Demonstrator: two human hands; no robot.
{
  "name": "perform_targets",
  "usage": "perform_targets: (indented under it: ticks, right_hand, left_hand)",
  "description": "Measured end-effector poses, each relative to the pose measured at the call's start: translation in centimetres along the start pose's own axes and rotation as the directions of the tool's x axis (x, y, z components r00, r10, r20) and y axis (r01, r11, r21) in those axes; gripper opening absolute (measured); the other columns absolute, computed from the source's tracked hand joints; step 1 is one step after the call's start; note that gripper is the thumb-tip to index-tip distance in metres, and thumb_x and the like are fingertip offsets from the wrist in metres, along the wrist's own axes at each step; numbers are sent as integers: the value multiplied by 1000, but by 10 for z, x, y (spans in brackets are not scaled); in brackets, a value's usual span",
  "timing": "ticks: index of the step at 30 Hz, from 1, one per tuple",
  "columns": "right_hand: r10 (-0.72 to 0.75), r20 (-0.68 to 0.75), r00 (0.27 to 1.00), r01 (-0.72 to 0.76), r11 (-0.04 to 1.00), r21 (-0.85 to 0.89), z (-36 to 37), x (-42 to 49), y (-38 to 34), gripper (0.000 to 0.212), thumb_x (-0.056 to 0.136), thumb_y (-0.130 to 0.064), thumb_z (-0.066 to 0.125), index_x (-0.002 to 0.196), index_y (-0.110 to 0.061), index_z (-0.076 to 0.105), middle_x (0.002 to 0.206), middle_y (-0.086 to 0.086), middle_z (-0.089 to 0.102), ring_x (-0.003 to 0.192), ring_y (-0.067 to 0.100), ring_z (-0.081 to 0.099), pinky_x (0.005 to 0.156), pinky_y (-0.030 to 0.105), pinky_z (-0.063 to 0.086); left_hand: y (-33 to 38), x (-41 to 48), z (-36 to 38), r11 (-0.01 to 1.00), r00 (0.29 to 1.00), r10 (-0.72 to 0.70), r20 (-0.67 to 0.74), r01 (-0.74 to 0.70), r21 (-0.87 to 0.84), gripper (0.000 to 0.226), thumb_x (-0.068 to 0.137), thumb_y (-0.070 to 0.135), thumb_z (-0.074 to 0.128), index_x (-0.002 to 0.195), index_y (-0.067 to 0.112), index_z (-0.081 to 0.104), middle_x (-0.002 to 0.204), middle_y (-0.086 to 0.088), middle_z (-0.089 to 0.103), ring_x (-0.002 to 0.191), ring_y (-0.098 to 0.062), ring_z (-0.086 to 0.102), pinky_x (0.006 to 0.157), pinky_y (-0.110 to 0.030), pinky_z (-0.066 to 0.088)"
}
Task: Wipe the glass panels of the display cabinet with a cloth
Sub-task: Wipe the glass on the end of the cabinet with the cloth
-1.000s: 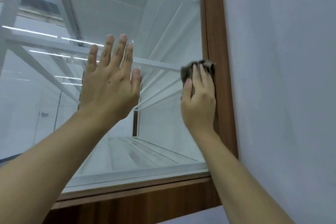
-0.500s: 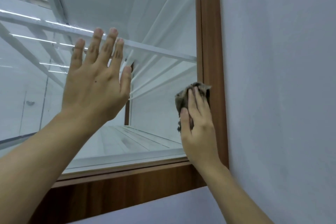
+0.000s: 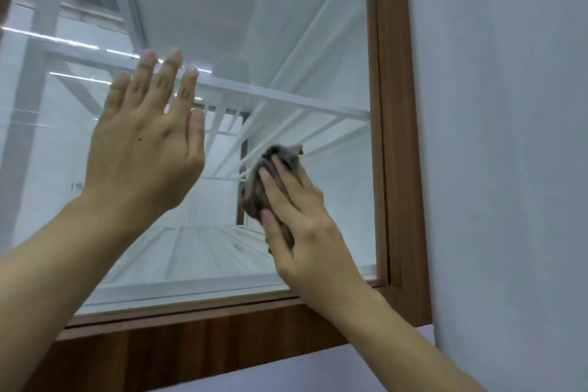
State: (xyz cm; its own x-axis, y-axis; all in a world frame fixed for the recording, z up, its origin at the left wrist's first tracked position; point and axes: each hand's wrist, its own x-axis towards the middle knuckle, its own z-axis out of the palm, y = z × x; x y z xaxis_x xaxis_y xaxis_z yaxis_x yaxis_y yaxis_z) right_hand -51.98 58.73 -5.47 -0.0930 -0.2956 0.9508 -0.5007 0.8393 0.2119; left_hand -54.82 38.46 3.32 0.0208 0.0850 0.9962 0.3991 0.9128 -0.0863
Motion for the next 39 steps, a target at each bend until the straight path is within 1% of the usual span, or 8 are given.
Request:
perform_targets:
  ticks: [3, 7, 13, 16, 21, 28, 34, 39]
  right_hand:
    - [201, -82, 976, -198, 979, 45, -25, -26, 33, 53, 102, -32, 45, 152, -20, 38, 162, -5, 31, 153, 9, 17, 125, 28, 18]
    - [500, -395, 771, -524, 850, 54, -33, 86, 65, 56, 99, -31, 37, 149, -7, 43, 160, 10, 35, 152, 27, 25, 124, 38, 19]
    - [26, -19, 999, -25, 999, 44, 11, 7, -18, 52, 104, -25, 45, 154, -14, 35, 164, -1, 26, 155, 16, 11, 126, 31, 15]
    - [175, -39, 984, -173, 984, 50, -17, -34, 15, 54, 102, -33, 44, 153, -20, 34, 163, -6, 27, 154, 10, 13, 125, 31, 18]
    - [513, -400, 759, -538, 841, 57, -30, 96, 56, 49, 105, -23, 41, 151, -8, 40, 161, 10, 33, 152, 27, 23, 124, 40, 20]
    - [-43, 6, 999, 43, 999, 25, 14, -6, -21, 50, 103, -23, 46, 152, -10, 39, 162, 5, 30, 155, 18, 14, 126, 39, 19]
    - [414, -364, 835, -425, 904, 54, -15, 78, 35, 52, 102, -30, 40, 149, -9, 43, 159, 6, 37, 151, 24, 27, 123, 45, 26]
    - [171, -269, 948, -167, 985, 39, 29, 94, -32, 49, 104, -23, 45, 151, -9, 42, 160, 7, 35, 153, 23, 21, 125, 37, 21]
  left_hand:
    - [-16, -6, -6, 999, 1000, -2, 9, 1, 34, 63, 103, 41, 13, 161, 16, 18, 170, -3, 8, 157, -20, 1, 125, -42, -2]
    - [-17, -10, -6, 999, 1000, 6, 9, -7, 44, 62, 103, 41, 14, 161, 18, 18, 170, -3, 7, 157, -21, 1, 125, -43, -2]
    - [-18, -11, -4, 999, 1000, 7, -26, -6, 42, 61, 104, 40, 17, 161, 18, 19, 169, -3, 9, 157, -21, 3, 126, -43, -1]
    - [-17, -10, -3, 999, 1000, 0, -15, 0, 54, 61, 104, 40, 15, 161, 18, 18, 170, -3, 8, 157, -22, 2, 126, -44, -2]
    - [-16, -10, -6, 999, 1000, -7, 12, 6, 49, 62, 104, 41, 13, 162, 20, 12, 170, -1, 2, 157, -19, -4, 125, -39, -9]
    - [-18, -11, -6, 1000, 1000, 5, -19, -4, 28, 61, 104, 40, 17, 161, 18, 18, 170, -2, 8, 157, -19, 1, 126, -40, -5]
    - [-16, -12, -5, 1000, 1000, 6, -22, -6, 15, 62, 103, 39, 15, 160, 16, 20, 169, -3, 8, 157, -20, 1, 127, -45, -1]
    - [-21, -10, -7, 1000, 999, 11, -45, -12, -24, 58, 104, 33, 22, 159, 15, 28, 169, -3, 15, 157, -19, 6, 127, -43, 4]
